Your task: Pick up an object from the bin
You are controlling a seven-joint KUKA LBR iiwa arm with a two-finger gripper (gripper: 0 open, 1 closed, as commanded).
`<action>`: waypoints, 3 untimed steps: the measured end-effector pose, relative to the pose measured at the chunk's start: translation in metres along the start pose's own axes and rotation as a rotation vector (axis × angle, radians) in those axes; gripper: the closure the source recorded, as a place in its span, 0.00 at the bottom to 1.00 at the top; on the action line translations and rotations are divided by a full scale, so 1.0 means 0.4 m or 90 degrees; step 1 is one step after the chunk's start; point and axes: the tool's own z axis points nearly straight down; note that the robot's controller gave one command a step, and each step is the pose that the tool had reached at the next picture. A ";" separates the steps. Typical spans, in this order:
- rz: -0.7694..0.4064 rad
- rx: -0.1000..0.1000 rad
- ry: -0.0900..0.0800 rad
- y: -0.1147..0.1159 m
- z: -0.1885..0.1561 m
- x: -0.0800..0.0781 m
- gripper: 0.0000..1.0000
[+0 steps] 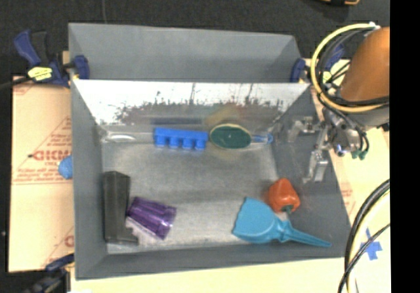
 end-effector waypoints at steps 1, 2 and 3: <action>-0.003 0.001 -0.005 0.001 -0.011 -0.005 0.00; -0.110 0.001 -0.002 -0.018 0.338 0.099 0.00; -0.136 0.004 -0.007 -0.012 0.114 0.108 0.00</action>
Offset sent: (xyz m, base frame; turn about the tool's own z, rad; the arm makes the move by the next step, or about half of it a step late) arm -0.0390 -0.0061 -0.1327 -0.1759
